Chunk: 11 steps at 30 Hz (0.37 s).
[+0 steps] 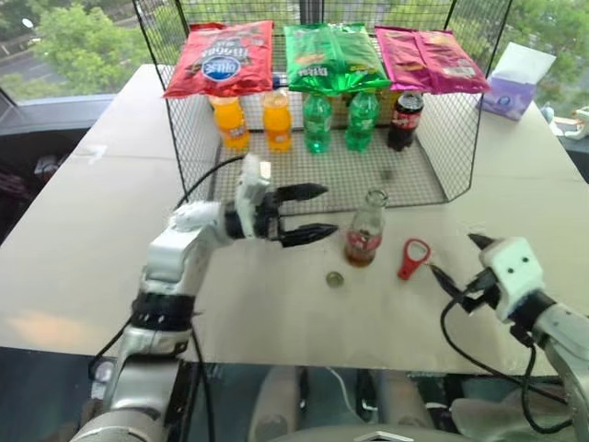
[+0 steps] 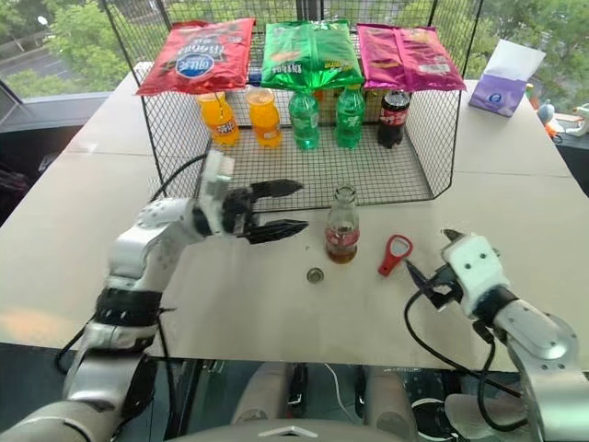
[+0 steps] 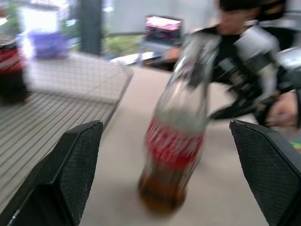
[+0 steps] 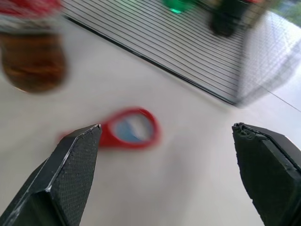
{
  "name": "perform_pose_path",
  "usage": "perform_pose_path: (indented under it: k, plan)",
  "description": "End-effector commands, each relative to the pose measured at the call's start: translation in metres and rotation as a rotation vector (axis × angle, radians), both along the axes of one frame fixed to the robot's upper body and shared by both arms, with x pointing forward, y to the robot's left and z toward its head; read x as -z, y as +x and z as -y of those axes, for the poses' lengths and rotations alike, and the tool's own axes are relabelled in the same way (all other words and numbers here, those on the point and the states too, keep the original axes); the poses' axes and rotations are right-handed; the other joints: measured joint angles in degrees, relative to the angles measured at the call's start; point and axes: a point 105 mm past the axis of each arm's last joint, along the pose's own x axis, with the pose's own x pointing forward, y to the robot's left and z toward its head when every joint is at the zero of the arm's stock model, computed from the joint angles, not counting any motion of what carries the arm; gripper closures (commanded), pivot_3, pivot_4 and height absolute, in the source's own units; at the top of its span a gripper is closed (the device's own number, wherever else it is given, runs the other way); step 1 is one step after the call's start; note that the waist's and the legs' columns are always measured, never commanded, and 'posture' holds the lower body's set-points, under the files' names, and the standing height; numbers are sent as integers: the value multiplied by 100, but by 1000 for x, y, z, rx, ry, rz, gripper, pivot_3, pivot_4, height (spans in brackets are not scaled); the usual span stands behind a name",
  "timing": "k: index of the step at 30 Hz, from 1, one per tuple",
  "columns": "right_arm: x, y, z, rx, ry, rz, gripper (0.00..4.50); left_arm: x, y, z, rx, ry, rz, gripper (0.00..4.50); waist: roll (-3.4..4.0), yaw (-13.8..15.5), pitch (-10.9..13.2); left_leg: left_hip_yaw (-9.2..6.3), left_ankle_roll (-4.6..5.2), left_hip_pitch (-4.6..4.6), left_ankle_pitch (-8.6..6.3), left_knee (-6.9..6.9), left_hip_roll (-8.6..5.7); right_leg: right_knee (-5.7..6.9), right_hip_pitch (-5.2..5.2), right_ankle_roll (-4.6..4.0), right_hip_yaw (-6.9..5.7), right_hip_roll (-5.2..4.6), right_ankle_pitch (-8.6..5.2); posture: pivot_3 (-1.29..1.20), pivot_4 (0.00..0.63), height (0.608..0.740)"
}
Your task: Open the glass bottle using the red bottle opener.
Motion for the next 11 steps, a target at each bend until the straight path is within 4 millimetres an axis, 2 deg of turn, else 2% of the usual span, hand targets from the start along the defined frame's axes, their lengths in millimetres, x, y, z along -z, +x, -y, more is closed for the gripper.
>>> perform_pose_path:
  k: [1, 6, 11]
  plan:
    - [-6, -5, 18, 39, -23, 72, 0, 4, -11, -18, -109, 39, 39, 41, 1, 0, 0, 0, 0, 1, 0, -2, 1, 0, 0, 0, -1, 0, 0, 0, 150, 740]
    - [2, -12, 29, 64, -6, 79, 0, 44, -25, -47, -305, 103, -41, 41, 5, 0, -1, 4, -2, 8, -1, -5, 8, 0, 0, -1, 1, -2, 0, 0, 150, 740]
    - [2, -8, 26, 43, 9, 89, 0, 51, -32, -54, -371, 115, -62, 41, 7, 15, 0, 4, -27, 8, -15, -5, 10, 0, -5, -2, -2, -12, 0, 0, 150, 740]
